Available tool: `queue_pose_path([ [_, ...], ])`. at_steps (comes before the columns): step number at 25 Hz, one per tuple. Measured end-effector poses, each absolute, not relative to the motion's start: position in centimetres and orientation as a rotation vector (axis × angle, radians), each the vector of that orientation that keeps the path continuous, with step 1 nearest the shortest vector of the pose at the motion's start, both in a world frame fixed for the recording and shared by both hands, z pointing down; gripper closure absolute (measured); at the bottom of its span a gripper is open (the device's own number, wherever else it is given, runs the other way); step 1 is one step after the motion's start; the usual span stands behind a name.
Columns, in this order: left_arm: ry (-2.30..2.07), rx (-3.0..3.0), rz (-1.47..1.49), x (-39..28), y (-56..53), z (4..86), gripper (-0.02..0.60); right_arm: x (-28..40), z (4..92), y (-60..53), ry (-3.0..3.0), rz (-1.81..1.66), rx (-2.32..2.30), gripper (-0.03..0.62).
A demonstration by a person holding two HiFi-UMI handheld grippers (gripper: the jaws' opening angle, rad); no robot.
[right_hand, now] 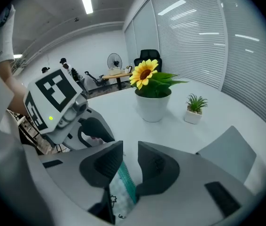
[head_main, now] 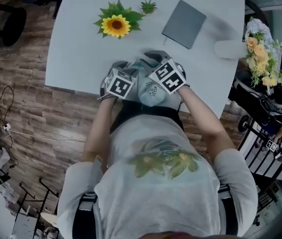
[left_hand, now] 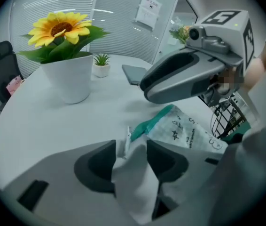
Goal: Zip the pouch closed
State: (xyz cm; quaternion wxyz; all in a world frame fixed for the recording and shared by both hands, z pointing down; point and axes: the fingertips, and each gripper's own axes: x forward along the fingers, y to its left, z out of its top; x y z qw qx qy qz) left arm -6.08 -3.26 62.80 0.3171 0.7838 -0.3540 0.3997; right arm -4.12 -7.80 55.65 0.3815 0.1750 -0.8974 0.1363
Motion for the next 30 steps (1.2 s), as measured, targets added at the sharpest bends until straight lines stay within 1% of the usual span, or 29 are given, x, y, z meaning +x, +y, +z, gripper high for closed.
queue_pose_path([
  [6,-0.915,2.082,1.070,-6.0,-3.2,62.6,0.388,-4.8,58.2,-8.4,-2.248,0.313,0.371,0.487],
  [9,-0.909,2.108,1.120,-6.0,-3.1,62.8,0.427,-5.0,58.8,-8.4,-2.223,0.258,0.326,0.487],
  [13,-0.944,2.112,1.170,-6.6,-3.4,63.0,0.496,-5.4,59.6,-8.3,-2.188,0.170,0.261,0.487],
  [15,-0.939,2.111,1.178,-6.7,-3.5,63.0,0.508,-5.5,60.0,-8.1,-2.170,0.125,0.229,0.487],
  [16,-0.932,2.113,1.185,-6.8,-3.5,63.0,0.546,-5.5,60.2,-7.9,-2.162,0.103,0.211,0.487],
  [24,-0.911,2.135,1.238,-6.7,-3.5,63.1,0.552,-5.8,61.1,-6.6,-2.123,-0.076,0.064,0.487],
  [30,-0.872,2.201,1.331,-6.5,-3.3,63.3,0.552,-6.3,61.6,-5.2,-2.038,-0.330,-0.162,0.487],
])
